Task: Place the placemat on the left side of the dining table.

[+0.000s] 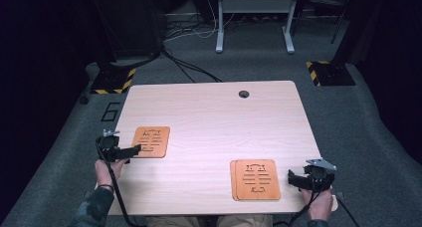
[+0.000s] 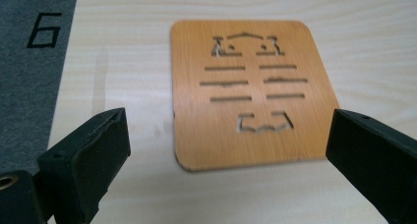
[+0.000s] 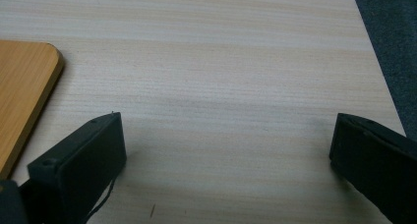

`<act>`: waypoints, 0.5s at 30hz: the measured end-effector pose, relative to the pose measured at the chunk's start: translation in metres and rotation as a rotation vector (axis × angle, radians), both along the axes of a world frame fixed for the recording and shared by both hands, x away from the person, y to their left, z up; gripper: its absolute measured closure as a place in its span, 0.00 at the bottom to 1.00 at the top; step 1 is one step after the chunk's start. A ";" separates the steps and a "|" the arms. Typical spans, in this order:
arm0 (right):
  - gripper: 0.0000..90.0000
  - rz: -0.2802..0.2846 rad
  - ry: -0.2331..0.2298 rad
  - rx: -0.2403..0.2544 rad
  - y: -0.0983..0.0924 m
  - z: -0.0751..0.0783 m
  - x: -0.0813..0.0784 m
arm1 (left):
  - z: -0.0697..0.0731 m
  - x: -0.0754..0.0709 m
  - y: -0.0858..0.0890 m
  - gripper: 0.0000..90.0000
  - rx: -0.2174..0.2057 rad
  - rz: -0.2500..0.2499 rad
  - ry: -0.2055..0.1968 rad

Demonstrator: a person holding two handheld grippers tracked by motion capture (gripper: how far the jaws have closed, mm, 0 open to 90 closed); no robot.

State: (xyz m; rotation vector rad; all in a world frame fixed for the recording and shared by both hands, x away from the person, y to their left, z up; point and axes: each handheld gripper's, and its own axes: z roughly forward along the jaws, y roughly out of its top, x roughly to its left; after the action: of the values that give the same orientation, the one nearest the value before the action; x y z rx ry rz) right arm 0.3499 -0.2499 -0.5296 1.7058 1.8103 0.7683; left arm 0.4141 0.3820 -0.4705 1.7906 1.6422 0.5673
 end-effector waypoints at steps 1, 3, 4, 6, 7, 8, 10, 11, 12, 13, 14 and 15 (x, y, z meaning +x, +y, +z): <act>0.00 0.000 0.000 0.000 0.000 0.000 0.000 | -0.004 -0.005 0.000 0.03 0.001 -0.001 -0.006; 0.00 0.001 0.000 -0.001 0.000 0.000 0.000 | -0.012 -0.016 -0.001 0.03 0.014 0.003 -0.015; 0.00 0.000 0.000 0.000 0.000 0.000 0.000 | -0.018 -0.022 -0.001 0.03 0.006 0.008 -0.022; 0.00 0.000 0.000 0.000 0.000 0.000 0.000 | -0.028 -0.030 -0.002 0.03 0.017 0.009 -0.011; 0.00 0.000 0.000 0.000 0.000 0.000 0.000 | -0.033 -0.034 -0.002 0.03 0.037 0.007 -0.011; 0.00 0.000 0.000 0.000 0.000 0.000 0.000 | -0.041 -0.039 -0.002 0.02 0.055 0.009 -0.005; 0.00 0.000 -0.001 0.000 0.000 0.000 0.000 | -0.051 -0.044 -0.001 0.02 0.076 0.010 0.008; 0.00 0.000 -0.001 0.000 0.000 0.000 0.000 | -0.054 -0.046 -0.001 0.01 0.082 0.015 0.009; 0.00 0.001 -0.001 0.000 0.000 0.000 0.000 | -0.058 -0.048 0.000 0.01 0.083 0.018 0.012; 0.00 0.001 -0.001 0.000 0.000 0.000 0.000 | -0.060 -0.051 0.000 0.01 0.097 0.023 -0.011; 0.00 -0.005 0.001 0.003 0.000 0.000 0.000 | -0.061 -0.052 0.000 0.01 0.094 0.026 -0.020; 0.00 -0.004 0.000 0.002 0.000 0.000 0.000 | -0.061 -0.053 0.001 0.01 0.092 0.023 -0.023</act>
State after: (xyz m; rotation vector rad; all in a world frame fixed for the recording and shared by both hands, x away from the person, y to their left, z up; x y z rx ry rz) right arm 0.3494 -0.2495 -0.5297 1.7103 1.8065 0.7685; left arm 0.3607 0.3827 -0.5315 1.8261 1.6463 0.6819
